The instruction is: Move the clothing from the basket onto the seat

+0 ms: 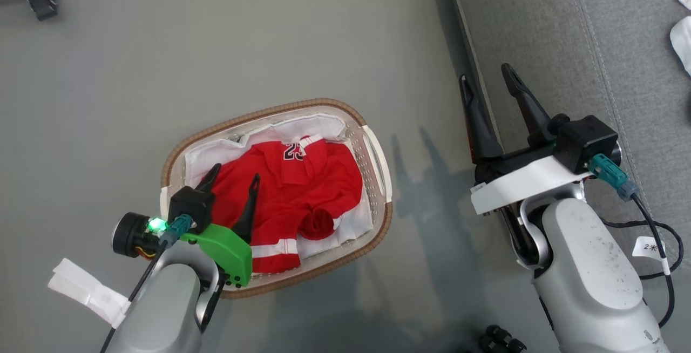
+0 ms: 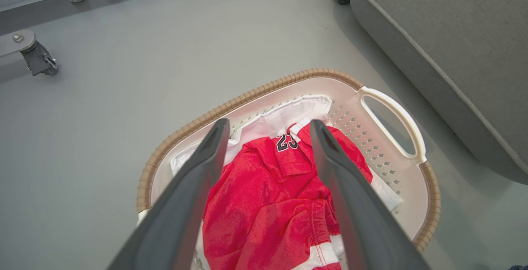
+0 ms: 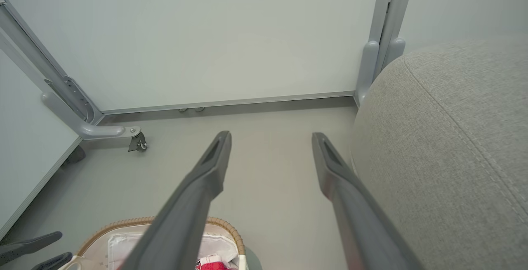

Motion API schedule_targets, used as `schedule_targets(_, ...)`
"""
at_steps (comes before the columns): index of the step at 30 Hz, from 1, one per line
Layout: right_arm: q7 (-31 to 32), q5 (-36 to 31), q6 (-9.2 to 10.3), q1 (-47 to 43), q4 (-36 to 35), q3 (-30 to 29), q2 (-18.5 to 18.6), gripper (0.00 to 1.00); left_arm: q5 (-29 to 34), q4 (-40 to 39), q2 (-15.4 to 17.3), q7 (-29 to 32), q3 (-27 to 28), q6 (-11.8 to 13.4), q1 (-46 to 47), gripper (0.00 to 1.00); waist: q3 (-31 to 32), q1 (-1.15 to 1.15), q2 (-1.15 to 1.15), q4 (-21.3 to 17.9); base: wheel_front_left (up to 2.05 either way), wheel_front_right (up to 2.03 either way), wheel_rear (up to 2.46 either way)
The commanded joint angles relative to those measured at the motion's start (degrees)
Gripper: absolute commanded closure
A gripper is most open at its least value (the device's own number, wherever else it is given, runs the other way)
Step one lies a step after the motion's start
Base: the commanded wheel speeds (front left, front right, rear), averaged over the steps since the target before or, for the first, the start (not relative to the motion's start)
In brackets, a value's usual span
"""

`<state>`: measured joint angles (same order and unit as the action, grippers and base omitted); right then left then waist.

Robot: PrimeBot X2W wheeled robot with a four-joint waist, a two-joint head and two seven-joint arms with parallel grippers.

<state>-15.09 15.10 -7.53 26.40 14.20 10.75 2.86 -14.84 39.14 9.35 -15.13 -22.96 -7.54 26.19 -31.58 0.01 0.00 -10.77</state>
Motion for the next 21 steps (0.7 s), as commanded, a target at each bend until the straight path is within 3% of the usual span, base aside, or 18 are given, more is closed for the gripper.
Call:
schedule_targets(1, -0.1, 0.49, 0.08, 0.9, -0.29, 0.45, 0.12, 0.0, -0.81, 2.17, 1.08, -0.03, -1.62, 0.11, 1.88, 0.0, -4.1, -0.01, 0.0, -2.96, 0.0, 0.0, 0.0)
schedule_targets(11, -0.1, 1.6, 0.08, 2.29, -0.85, 2.43, 0.17, 0.0, -1.39, 17.92, 2.57, 0.64, -20.0, 0.12, 11.39, 0.0, -8.0, -0.01, 0.0, -4.45, 0.0, 0.0, 0.0)
schedule_targets(21, -0.1, 2.32, 0.08, 3.15, -1.35, 4.25, 0.16, 0.0, -4.61, 28.82, 1.57, 8.75, -30.67, 0.12, 18.16, 0.0, -10.6, -0.01, 0.0, -5.79, 0.0, 0.0, 0.0)
